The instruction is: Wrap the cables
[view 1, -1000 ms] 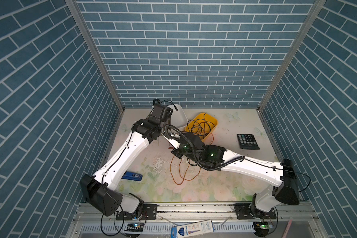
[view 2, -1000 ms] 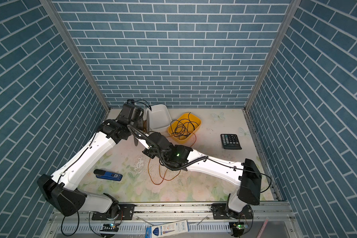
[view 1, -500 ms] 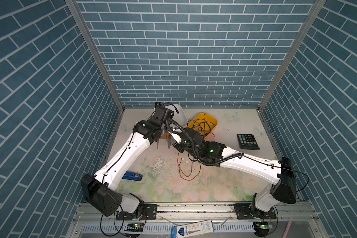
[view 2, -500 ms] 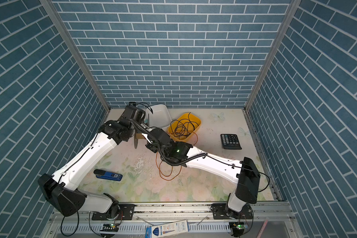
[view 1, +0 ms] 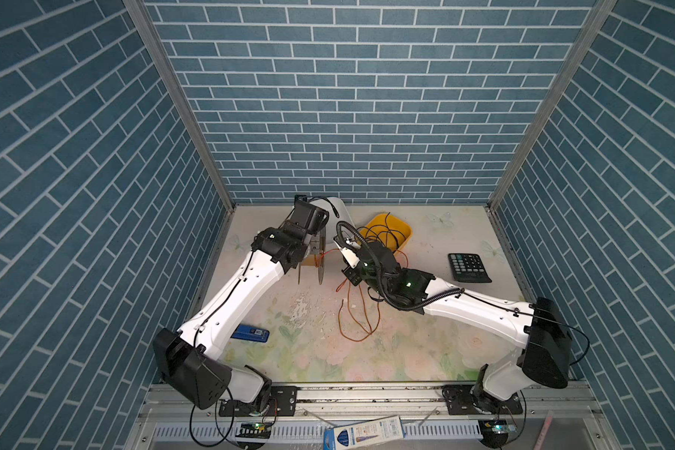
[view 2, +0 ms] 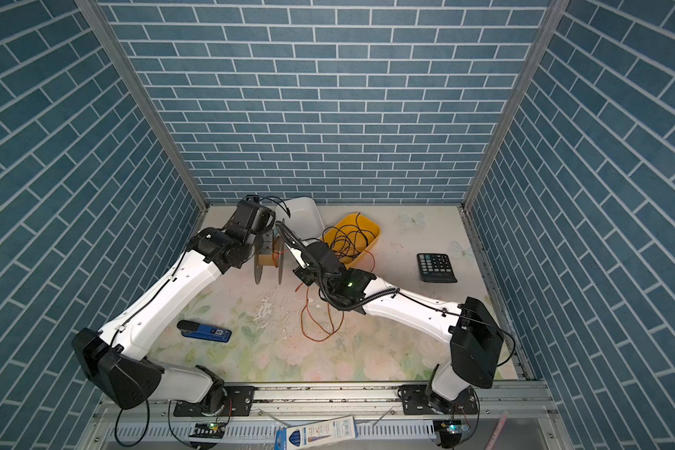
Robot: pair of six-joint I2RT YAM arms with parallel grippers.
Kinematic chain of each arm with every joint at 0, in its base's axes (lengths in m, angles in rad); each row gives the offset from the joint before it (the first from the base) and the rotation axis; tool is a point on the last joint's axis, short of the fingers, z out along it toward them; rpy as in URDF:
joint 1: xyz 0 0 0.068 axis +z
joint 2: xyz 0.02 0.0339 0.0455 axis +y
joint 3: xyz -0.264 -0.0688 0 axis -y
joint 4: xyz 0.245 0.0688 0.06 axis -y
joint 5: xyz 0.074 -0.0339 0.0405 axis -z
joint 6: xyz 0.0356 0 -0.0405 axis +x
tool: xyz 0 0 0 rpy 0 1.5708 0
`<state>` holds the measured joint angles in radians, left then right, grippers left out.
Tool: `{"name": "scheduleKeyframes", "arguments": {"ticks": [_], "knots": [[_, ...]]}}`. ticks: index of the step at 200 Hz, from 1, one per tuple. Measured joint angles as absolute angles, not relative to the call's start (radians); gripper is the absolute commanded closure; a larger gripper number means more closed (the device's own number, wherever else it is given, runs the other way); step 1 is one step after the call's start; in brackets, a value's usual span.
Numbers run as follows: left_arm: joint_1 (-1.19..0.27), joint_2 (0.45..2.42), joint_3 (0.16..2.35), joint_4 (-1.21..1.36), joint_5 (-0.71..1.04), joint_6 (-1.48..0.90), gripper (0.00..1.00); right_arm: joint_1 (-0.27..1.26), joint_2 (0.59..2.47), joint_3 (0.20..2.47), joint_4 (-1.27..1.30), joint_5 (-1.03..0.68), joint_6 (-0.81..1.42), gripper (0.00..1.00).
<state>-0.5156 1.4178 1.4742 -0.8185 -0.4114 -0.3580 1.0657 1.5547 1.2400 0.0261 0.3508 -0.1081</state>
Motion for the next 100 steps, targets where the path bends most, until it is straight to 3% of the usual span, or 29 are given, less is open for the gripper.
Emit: {"name": "scheduleKeyframes", "arguments": {"ticks": [24,39,100], "knots": [[-0.516,1.418,1.474,-0.818,-0.403,-0.358,1.00,1.053,1.523,1.204,0.052,0.324,-0.101,0.92],[-0.516,1.418,1.475,-0.819,-0.399,-0.357,1.00,1.053,1.507,1.185,0.063,0.308,-0.101,1.00],[-0.516,1.439,1.515,-0.861,-0.389,-0.355,1.00,1.090,1.403,1.170,0.050,0.222,-0.116,1.00]]}}
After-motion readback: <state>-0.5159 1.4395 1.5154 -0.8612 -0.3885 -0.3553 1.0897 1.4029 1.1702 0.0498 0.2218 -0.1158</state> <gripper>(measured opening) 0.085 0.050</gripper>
